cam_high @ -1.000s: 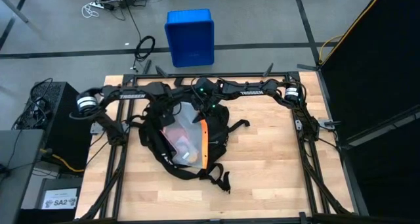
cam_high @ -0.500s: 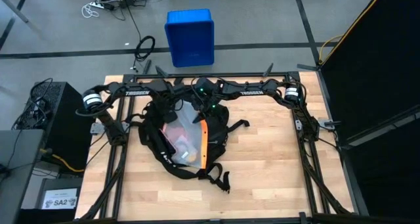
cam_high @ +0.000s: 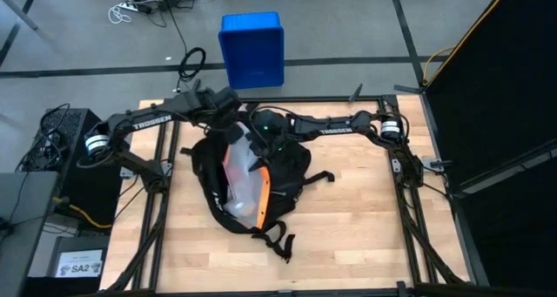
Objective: Unpack backpack
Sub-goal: Close the backpack
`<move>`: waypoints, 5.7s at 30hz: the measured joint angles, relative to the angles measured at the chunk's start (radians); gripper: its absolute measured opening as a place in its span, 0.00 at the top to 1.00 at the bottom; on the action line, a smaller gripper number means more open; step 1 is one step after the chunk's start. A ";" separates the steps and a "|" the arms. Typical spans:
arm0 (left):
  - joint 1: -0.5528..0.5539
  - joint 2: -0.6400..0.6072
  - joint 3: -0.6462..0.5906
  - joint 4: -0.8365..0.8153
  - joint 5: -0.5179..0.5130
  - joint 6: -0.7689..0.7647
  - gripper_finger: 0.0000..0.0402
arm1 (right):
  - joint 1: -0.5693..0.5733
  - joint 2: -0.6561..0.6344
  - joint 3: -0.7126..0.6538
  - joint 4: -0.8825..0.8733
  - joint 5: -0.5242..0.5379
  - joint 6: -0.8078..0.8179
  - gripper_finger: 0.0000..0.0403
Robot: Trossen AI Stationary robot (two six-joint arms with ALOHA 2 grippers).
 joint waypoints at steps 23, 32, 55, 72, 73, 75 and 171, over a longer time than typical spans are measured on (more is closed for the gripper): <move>-0.220 -0.039 0.164 0.048 0.017 -0.037 1.00 | -0.065 -0.009 0.000 0.007 0.521 0.247 1.00; -0.279 -0.060 0.160 0.036 0.003 -0.047 1.00 | -0.180 -0.011 -0.015 -0.056 0.672 0.344 1.00; -0.348 -0.061 0.140 -0.105 -0.047 -0.097 1.00 | -0.154 -0.177 -0.016 -0.120 0.271 0.195 0.69; -0.347 -0.059 0.139 -0.073 -0.051 -0.068 1.00 | -0.128 -0.209 -0.014 -0.271 0.670 0.112 0.22; -0.348 -0.059 0.139 -0.074 -0.049 -0.068 1.00 | -0.122 -0.202 -0.015 -0.286 0.683 0.113 0.23; -0.348 -0.059 0.139 -0.076 -0.046 -0.068 1.00 | -0.115 -0.207 -0.015 -0.318 0.679 0.123 0.24; -0.613 0.572 0.190 0.527 0.076 0.741 0.46 | -0.181 -0.466 -0.152 -0.759 0.759 0.253 0.50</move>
